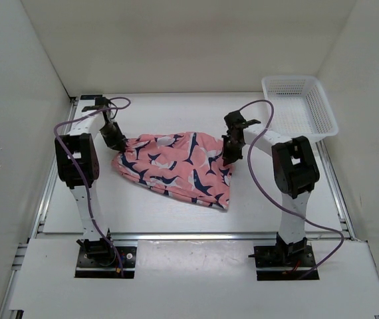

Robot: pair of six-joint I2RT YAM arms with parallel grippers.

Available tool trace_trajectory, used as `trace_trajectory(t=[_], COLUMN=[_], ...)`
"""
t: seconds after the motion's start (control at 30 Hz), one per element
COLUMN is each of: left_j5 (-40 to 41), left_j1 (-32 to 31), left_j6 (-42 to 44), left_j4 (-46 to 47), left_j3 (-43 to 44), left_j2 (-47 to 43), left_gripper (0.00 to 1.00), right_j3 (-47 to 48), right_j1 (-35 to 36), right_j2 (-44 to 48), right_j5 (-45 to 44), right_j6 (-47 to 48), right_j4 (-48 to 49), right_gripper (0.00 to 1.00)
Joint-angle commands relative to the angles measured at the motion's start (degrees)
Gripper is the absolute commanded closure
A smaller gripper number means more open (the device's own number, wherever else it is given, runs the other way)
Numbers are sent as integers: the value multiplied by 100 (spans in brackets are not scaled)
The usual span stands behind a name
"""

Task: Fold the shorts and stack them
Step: Fold the shorts

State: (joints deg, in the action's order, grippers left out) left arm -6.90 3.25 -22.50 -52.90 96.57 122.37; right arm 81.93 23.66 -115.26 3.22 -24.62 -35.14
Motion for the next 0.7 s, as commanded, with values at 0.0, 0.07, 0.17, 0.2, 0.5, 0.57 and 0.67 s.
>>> trace_trajectory(t=[0.0, 0.07, 0.17, 0.2, 0.5, 0.57, 0.67], left_j5=[66, 4, 65, 257, -309, -776, -1244], left_j1=[1, 1, 1, 1, 614, 773, 897], left_j6=[18, 88, 150, 150, 97, 97, 97], left_j4=[193, 193, 141, 53, 429, 736, 957], left_j3=[-25, -25, 37, 89, -1191, -1500, -1782], left_j2=[-275, -423, -915, -1195, -2033, -1962, -1673], left_gripper=[77, 57, 21, 13, 23, 10, 3], right_j3=[7, 7, 60, 60, -63, -63, -63], right_j1=[-63, -63, -63, -63, 60, 60, 60], right_j2=[-75, 55, 504, 618, 1673, 1726, 1779], right_j5=[126, 39, -32, -85, -516, -516, -568], right_j6=[185, 186, 300, 300, 353, 353, 405], right_j4=[182, 130, -19, -20, -423, -476, -529], right_gripper=[100, 100, 94, 92, 75, 75, 75])
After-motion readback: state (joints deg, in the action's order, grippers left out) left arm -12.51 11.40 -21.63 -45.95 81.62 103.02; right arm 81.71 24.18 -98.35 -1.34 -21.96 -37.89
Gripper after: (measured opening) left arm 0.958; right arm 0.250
